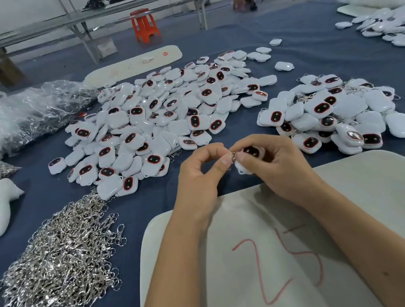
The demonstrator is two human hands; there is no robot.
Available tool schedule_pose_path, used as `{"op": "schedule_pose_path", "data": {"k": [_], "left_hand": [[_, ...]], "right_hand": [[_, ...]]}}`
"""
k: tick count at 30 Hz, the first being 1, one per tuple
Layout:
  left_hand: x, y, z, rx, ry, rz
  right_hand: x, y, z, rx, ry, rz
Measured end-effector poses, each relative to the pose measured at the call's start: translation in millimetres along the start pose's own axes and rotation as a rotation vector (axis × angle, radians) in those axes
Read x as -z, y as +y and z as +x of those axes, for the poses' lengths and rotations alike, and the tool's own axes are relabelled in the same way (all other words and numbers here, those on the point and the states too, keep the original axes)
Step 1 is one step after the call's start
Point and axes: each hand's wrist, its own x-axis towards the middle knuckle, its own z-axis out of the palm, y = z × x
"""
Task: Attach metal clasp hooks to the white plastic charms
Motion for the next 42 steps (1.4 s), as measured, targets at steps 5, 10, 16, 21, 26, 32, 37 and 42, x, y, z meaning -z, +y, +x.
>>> {"op": "schedule_pose_path", "data": {"k": [5, 10, 16, 21, 26, 32, 37, 42], "left_hand": [[-3, 0, -1, -0.113, 0.099, 0.173], [-4, 3, -2, -0.149, 0.164, 0.195], [-6, 3, -2, -0.152, 0.088, 0.182], [-2, 3, -2, -0.134, 0.038, 0.131], [2, 3, -3, -0.119, -0.035, 0.097], [5, 3, -1, -0.110, -0.069, 0.061], [7, 2, -2, -0.097, -0.087, 0.072], [5, 3, -4, -0.116, -0.078, 0.139]], "right_hand": [[-4, 2, 0, 0.041, -0.027, -0.104], [-5, 2, 0, 0.042, -0.011, -0.117], [-5, 3, 0, 0.059, 0.042, -0.099], [-4, 2, -1, 0.155, 0.046, -0.199], [1, 6, 1, 0.208, -0.001, -0.284], [3, 7, 2, 0.230, -0.054, -0.264], [4, 8, 2, 0.233, -0.080, -0.271], [3, 7, 2, 0.253, -0.083, -0.299]]}}
